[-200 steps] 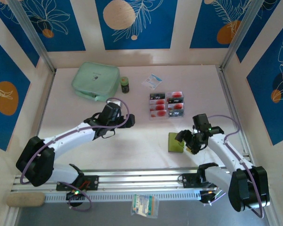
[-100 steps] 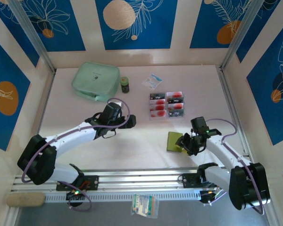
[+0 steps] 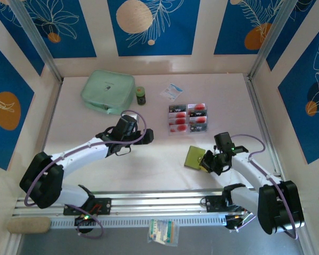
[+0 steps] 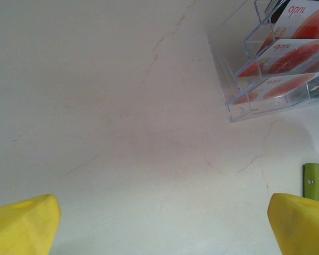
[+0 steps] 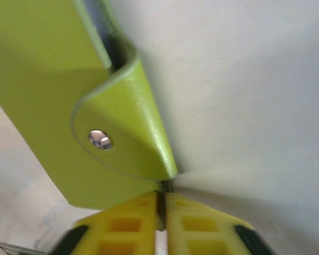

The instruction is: Put the credit cards into the card holder

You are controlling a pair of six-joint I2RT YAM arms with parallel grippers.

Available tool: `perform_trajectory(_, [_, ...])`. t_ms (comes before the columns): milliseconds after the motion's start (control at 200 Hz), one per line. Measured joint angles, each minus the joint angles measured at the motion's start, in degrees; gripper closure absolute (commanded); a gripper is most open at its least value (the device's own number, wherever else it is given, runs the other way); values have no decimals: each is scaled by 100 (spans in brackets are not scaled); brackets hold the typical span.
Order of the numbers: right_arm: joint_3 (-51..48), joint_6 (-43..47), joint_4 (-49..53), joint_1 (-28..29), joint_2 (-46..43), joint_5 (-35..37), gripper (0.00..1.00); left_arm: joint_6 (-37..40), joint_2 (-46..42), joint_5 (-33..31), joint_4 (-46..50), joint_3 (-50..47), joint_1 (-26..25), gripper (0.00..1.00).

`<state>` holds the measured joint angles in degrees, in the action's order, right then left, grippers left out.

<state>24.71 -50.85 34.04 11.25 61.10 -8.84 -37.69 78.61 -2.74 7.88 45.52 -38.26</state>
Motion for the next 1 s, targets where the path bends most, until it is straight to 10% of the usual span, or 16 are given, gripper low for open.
perform_trajectory(540, [463,201,-992,247,-691,-1762,100,-752,-1071,-289,-107,-629,90,0])
perform_trajectory(1000, [1786,-452,-2697,1040,413,-2420,100,-1565,-704,1049,-1390,-404,365,0])
